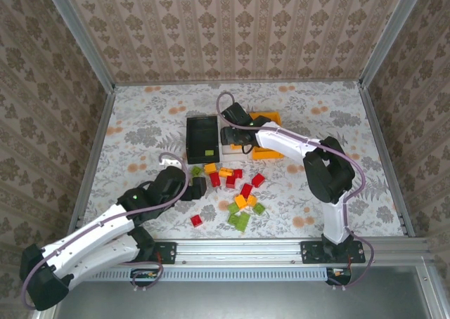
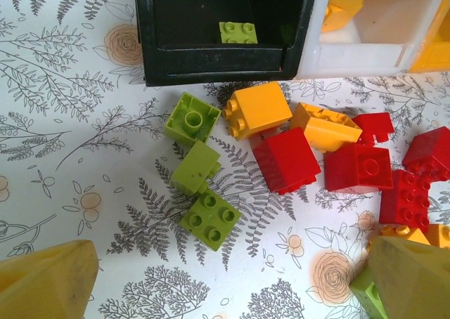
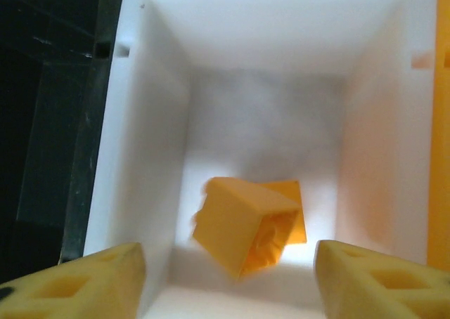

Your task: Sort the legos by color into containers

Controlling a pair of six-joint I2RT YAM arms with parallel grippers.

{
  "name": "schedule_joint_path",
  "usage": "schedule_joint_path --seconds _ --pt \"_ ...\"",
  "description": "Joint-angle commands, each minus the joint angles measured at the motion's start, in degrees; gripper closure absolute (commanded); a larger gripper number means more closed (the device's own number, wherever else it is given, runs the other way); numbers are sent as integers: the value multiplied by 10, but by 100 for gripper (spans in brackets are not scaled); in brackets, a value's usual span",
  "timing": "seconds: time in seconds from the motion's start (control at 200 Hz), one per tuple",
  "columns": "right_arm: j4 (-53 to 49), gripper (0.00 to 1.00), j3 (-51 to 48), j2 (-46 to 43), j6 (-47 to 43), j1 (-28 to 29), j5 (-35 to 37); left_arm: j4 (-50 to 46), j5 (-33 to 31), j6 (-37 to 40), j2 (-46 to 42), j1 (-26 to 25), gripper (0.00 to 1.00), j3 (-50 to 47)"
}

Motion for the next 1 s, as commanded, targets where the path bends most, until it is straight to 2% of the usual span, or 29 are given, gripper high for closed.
schedule_joint_path --seconds 0.0,0.205,0.405,0.6,0.995 --pt "-18 29 31 -11 -7 2 1 -29 5 -7 -5 5 0 0" --pt "2 28 -41 -83 3 6 -4 -51 66 5 35 -5 1 14" --pt "38 28 -152 -155 19 6 -2 -111 94 -43 120 -101 1 17" --pt "48 28 -205 -194 25 0 7 -93 119 -108 158 -160 11 -19" --pt "51 28 -228 -238 29 -10 11 -48 86 -99 235 -168 30 -30"
